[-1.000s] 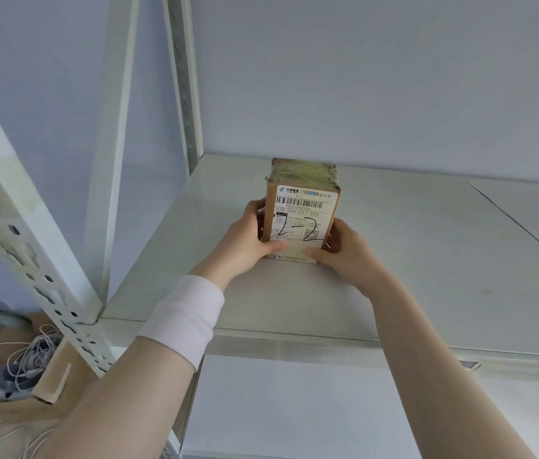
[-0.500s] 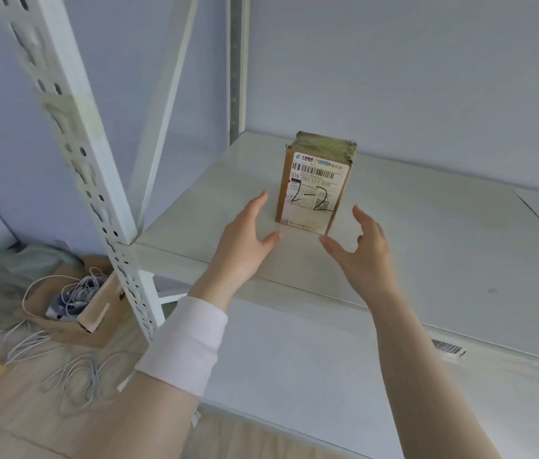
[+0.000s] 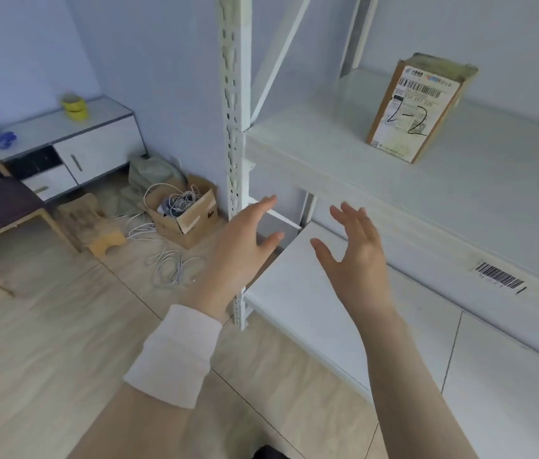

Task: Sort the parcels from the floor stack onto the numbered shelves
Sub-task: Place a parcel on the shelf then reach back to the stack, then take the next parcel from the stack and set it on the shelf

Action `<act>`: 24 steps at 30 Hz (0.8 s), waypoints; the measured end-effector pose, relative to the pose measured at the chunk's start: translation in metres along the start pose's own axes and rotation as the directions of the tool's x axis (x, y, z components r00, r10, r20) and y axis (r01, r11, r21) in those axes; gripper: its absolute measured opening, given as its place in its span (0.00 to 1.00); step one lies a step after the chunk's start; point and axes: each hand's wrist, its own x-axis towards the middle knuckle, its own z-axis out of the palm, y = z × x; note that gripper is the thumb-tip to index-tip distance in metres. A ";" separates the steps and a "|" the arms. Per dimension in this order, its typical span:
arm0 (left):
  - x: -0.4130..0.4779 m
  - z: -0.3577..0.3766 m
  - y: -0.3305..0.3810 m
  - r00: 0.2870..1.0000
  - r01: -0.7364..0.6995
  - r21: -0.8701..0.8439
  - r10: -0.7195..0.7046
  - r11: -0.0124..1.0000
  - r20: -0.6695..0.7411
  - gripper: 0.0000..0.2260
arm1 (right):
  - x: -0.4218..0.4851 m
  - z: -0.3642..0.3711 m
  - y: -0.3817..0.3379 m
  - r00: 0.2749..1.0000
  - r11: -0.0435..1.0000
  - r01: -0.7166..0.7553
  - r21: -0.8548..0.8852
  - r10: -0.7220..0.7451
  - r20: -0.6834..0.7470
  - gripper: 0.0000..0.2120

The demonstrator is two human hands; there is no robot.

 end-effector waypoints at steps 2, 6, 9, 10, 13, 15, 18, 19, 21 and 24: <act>-0.028 -0.004 -0.015 0.997 0.079 0.019 -0.079 0.997 -0.003 0.23 | -0.024 0.015 -0.004 0.996 1.000 0.008 -0.019 -0.007 0.084 0.24; -0.094 -0.003 -0.054 0.971 0.238 0.022 -0.238 0.971 0.020 0.22 | -0.085 0.046 -0.011 0.969 0.996 0.004 -0.093 0.019 0.246 0.25; -0.152 0.001 -0.081 0.929 0.361 0.111 -0.368 0.926 0.043 0.22 | -0.133 0.068 -0.017 0.916 0.992 0.013 -0.128 0.039 0.399 0.26; -0.171 0.002 -0.087 0.909 0.401 0.152 -0.413 0.903 0.056 0.21 | -0.149 0.075 -0.020 0.887 0.990 0.020 -0.143 0.048 0.460 0.26; -0.228 0.005 -0.100 0.837 0.503 0.260 -0.539 0.824 0.090 0.22 | -0.196 0.087 -0.026 0.779 0.979 0.074 -0.189 0.062 0.624 0.26; -0.265 0.006 -0.109 0.785 0.564 0.309 -0.613 0.766 0.086 0.23 | -0.223 0.093 -0.029 0.711 0.964 0.159 -0.214 0.039 0.702 0.26; -0.320 0.009 -0.112 0.697 0.682 0.265 -0.715 0.682 0.045 0.22 | -0.260 0.098 -0.033 0.596 0.961 0.222 -0.167 0.002 0.803 0.25; -0.339 0.011 -0.110 0.672 0.711 0.253 -0.740 0.656 0.029 0.22 | -0.273 0.099 -0.033 0.551 0.962 0.234 -0.143 -0.010 0.835 0.25; -0.376 0.019 -0.104 0.616 0.767 0.230 -0.788 0.600 0.002 0.22 | -0.300 0.100 -0.031 0.474 0.957 0.272 -0.100 -0.042 0.879 0.25; -0.428 0.033 -0.092 0.507 0.849 0.173 -0.862 0.499 -0.001 0.22 | -0.338 0.098 -0.030 0.367 0.943 0.327 -0.056 -0.072 0.927 0.25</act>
